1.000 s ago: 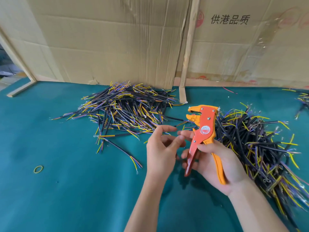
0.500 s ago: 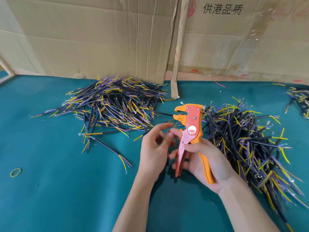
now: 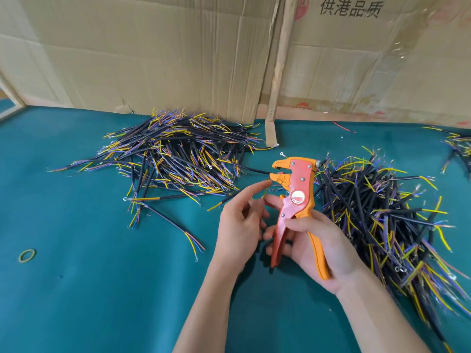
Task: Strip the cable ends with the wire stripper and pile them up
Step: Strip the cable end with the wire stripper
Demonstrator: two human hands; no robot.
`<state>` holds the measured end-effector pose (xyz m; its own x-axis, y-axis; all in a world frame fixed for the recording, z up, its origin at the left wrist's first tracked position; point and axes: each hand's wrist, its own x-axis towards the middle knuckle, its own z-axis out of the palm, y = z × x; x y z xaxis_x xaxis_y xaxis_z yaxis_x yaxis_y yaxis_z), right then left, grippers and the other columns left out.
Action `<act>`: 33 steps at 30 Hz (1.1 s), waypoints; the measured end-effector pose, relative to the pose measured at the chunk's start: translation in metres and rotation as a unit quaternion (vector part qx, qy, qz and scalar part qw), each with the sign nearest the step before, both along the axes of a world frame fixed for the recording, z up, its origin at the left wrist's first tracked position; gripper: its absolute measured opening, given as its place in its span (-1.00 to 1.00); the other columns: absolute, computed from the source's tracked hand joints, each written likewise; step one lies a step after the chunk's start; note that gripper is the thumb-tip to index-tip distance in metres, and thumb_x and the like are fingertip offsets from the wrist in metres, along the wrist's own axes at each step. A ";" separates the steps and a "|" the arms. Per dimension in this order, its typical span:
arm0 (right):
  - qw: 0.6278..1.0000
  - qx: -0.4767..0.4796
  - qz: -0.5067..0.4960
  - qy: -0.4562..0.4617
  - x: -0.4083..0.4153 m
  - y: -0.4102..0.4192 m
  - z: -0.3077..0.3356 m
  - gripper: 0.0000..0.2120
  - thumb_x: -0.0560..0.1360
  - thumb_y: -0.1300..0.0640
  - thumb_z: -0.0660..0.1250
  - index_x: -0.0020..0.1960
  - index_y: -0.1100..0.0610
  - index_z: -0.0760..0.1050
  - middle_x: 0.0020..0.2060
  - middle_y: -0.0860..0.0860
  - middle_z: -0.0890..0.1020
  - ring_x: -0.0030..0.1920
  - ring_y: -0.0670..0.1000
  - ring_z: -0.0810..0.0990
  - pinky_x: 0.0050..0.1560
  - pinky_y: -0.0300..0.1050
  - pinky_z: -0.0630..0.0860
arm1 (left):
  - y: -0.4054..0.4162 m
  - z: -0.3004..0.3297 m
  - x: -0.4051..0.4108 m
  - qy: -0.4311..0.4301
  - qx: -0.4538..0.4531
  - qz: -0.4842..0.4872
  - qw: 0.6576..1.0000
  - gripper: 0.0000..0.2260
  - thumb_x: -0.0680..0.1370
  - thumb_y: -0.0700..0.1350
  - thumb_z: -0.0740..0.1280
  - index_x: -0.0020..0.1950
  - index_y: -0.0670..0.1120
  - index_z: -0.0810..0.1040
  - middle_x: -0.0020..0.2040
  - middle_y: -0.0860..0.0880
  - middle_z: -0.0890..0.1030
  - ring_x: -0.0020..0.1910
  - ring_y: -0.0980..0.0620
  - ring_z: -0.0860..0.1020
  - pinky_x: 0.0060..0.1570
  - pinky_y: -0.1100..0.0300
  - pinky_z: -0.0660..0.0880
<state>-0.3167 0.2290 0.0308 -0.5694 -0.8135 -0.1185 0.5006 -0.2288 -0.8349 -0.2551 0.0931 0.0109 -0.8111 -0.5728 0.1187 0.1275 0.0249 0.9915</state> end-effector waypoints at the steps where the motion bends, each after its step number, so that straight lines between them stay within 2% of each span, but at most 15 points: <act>1: 1.000 0.002 -0.001 0.002 0.000 0.000 0.000 -0.42 0.33 0.17 0.46 0.35 0.20 0.58 0.05 0.33 0.56 -0.12 0.19 0.61 -0.13 0.13 0.59 | 0.000 0.000 0.000 -0.008 -0.010 0.004 1.000 -0.64 0.68 -0.26 0.20 0.14 0.16 0.68 -0.34 0.06 0.51 -0.46 0.08 0.41 -0.45 0.21 0.42; 6: 1.000 0.005 -0.004 0.005 0.001 0.000 0.001 -0.40 0.32 0.16 0.47 0.36 0.20 0.58 0.02 0.29 0.55 -0.11 0.19 0.60 -0.13 0.14 0.58 | 0.000 -0.002 0.000 -0.030 -0.032 0.032 0.999 -0.74 0.65 -0.19 0.24 0.06 0.10 0.68 -0.34 0.10 0.55 -0.41 0.08 0.48 -0.34 0.19 0.44; 9: 1.000 0.010 -0.006 0.010 0.001 0.001 0.002 -0.39 0.33 0.15 0.46 0.37 0.20 0.57 -0.03 0.27 0.55 -0.09 0.19 0.59 -0.10 0.15 0.58 | 0.000 0.001 0.002 -0.035 -0.022 0.039 0.998 -0.78 0.49 -0.13 0.31 0.04 0.08 0.67 -0.32 0.06 0.60 -0.34 0.03 0.54 -0.24 0.05 0.53; 11: 1.000 0.009 -0.004 0.012 0.001 0.001 0.002 -0.39 0.33 0.14 0.46 0.38 0.19 0.56 -0.05 0.26 0.54 -0.08 0.19 0.59 -0.09 0.15 0.58 | -0.002 0.001 0.002 -0.036 -0.015 0.035 0.999 -0.77 0.45 -0.15 0.35 0.04 0.05 0.67 -0.29 0.03 0.62 -0.33 0.01 0.57 -0.18 0.03 0.55; 14: 1.000 0.003 -0.006 0.014 0.001 0.001 0.002 -0.39 0.34 0.14 0.45 0.40 0.20 0.55 -0.05 0.26 0.55 -0.09 0.19 0.59 -0.08 0.14 0.58 | -0.003 0.001 0.003 -0.034 0.001 0.026 0.999 -0.80 0.52 -0.26 0.42 0.07 -0.02 0.67 -0.26 0.02 0.67 -0.32 0.04 0.64 -0.19 0.13 0.57; 16: 1.000 0.001 -0.011 0.015 0.000 0.001 0.002 -0.39 0.34 0.14 0.44 0.40 0.20 0.54 -0.02 0.27 0.55 -0.09 0.19 0.59 -0.07 0.15 0.59 | -0.004 0.001 0.003 -0.040 -0.013 0.034 0.999 -0.82 0.53 -0.26 0.44 0.06 -0.03 0.68 -0.24 0.04 0.67 -0.32 0.07 0.64 -0.19 0.20 0.55; 19: 1.000 -0.004 -0.018 0.013 -0.001 0.003 0.002 -0.38 0.34 0.14 0.45 0.40 0.21 0.54 0.02 0.28 0.55 -0.10 0.20 0.59 -0.08 0.14 0.59 | -0.004 0.001 0.002 -0.053 -0.047 0.051 0.996 -0.86 0.52 -0.19 0.49 0.05 -0.01 0.70 -0.07 0.00 0.64 -0.30 0.06 0.64 -0.08 0.12 0.59; 22: 1.000 -0.012 -0.018 0.010 -0.001 0.003 0.003 -0.38 0.34 0.14 0.45 0.40 0.22 0.54 0.06 0.29 0.53 -0.10 0.19 0.59 -0.09 0.14 0.58 | -0.004 0.003 0.002 -0.051 -0.060 0.061 0.995 -0.88 0.52 -0.18 0.50 0.04 -0.08 0.69 0.11 -0.01 0.58 -0.29 0.12 0.65 -0.12 0.26 0.56; 24: 1.000 -0.019 -0.019 0.007 -0.001 0.004 0.004 -0.39 0.34 0.14 0.44 0.39 0.23 0.54 0.08 0.30 0.53 -0.11 0.19 0.60 -0.10 0.14 0.59 | -0.003 0.003 0.003 -0.055 -0.055 0.058 0.995 -0.90 0.53 -0.18 0.49 0.04 -0.08 0.69 0.00 0.04 0.67 -0.34 0.15 0.61 -0.23 0.36 0.50; 27: 0.999 -0.028 -0.019 0.008 -0.002 0.004 0.005 -0.41 0.35 0.15 0.42 0.38 0.24 0.55 0.10 0.31 0.52 -0.11 0.18 0.60 -0.11 0.14 0.59 | -0.002 0.003 0.003 -0.056 -0.057 0.058 0.995 -0.93 0.54 -0.18 0.48 0.01 -0.08 0.70 -0.24 0.08 0.70 -0.46 0.17 0.55 -0.35 0.35 0.47; 30: 0.999 -0.026 -0.022 0.006 -0.003 0.005 0.005 -0.43 0.36 0.20 0.39 0.37 0.25 0.55 0.07 0.31 0.52 -0.12 0.18 0.60 -0.11 0.13 0.59 | -0.001 0.004 0.003 -0.050 -0.053 0.054 0.996 -0.94 0.55 -0.22 0.46 -0.01 -0.09 0.69 -0.28 0.05 0.68 -0.51 0.18 0.53 -0.45 0.32 0.44; 33: 0.999 -0.013 -0.036 0.009 -0.003 0.005 0.005 -0.50 0.39 0.19 0.34 0.33 0.25 0.58 0.09 0.33 0.57 -0.12 0.20 0.61 -0.11 0.16 0.60 | -0.001 0.004 0.004 -0.049 -0.059 0.062 0.995 -0.90 0.55 -0.24 0.45 -0.06 -0.04 0.68 -0.27 0.05 0.70 -0.45 0.13 0.61 -0.44 0.28 0.47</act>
